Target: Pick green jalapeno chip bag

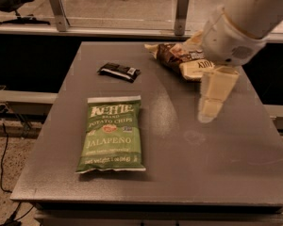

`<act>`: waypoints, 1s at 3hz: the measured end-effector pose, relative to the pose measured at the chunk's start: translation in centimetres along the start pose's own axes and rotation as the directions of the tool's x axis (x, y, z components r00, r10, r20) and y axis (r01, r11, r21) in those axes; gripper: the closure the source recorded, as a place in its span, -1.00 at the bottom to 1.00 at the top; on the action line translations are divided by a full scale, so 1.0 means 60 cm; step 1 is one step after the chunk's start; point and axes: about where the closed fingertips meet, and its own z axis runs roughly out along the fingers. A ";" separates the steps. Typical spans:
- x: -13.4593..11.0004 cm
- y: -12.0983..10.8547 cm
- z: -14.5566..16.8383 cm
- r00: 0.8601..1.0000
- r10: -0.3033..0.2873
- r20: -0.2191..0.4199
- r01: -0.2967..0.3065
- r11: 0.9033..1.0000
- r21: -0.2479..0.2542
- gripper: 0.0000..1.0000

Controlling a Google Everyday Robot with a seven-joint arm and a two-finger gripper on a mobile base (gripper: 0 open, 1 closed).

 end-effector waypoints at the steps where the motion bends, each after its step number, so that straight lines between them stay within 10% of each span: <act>1: -0.084 0.003 0.071 0.973 -0.219 0.072 0.223 0.972 -0.067 -1.00; 2: -0.128 0.014 0.116 0.936 -0.338 0.099 0.348 0.931 -0.106 -1.00; 3: -0.183 0.042 0.174 0.855 -0.507 0.110 0.519 0.837 -0.176 -1.00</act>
Offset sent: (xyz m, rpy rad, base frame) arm -0.0051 0.1298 -0.0687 -0.0341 0.0303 0.5396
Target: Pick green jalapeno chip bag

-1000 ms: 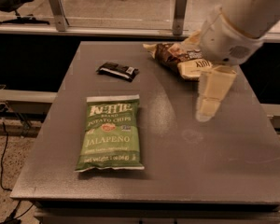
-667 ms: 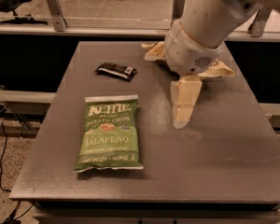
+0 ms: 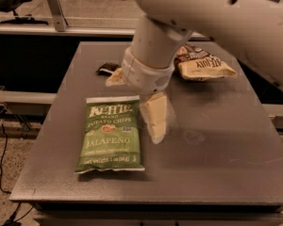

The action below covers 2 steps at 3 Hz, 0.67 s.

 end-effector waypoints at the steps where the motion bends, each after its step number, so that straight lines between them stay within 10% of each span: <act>1: -0.033 -0.006 0.045 0.988 -0.151 -0.030 0.148 0.986 -0.078 -1.00; 2: -0.048 -0.006 0.069 0.969 -0.241 -0.052 0.233 0.965 -0.123 -1.00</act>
Offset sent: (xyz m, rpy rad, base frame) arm -0.0195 0.0462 -0.0470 -0.1879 -0.0271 0.3486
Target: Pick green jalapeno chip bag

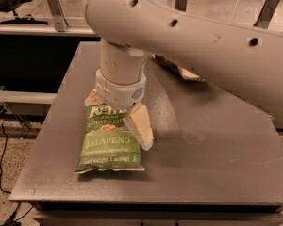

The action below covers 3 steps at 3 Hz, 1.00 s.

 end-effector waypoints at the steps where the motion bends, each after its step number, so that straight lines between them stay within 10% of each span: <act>1: -0.013 -0.003 0.012 0.998 -0.065 -0.024 0.064 0.998 -0.029 -1.00; 3: -0.026 -0.008 0.006 0.991 -0.130 -0.034 0.127 0.990 -0.066 0.14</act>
Offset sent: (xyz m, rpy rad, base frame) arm -0.0112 0.0166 -0.0075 -0.0876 -0.0151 0.1519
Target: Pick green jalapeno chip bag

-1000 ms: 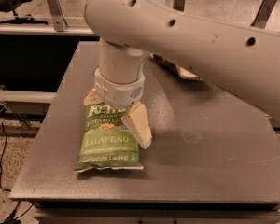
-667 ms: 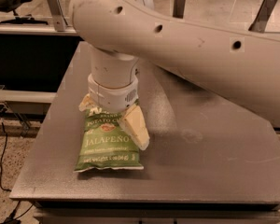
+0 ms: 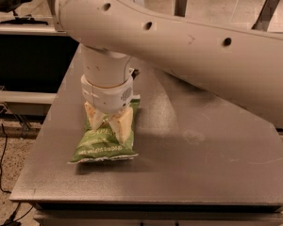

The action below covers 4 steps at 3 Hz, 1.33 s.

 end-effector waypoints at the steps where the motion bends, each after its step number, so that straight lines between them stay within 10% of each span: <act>1: 0.004 0.003 -0.008 1.000 0.003 0.001 -0.003 1.000 -0.002 0.58; 2: 0.015 0.005 -0.039 0.999 0.043 0.029 -0.043 0.999 0.016 0.99; 4: 0.047 -0.008 -0.147 0.980 0.122 0.160 -0.141 0.984 0.111 1.00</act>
Offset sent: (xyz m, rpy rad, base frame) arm 0.0139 -0.0237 0.0492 0.0541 0.0612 -0.1021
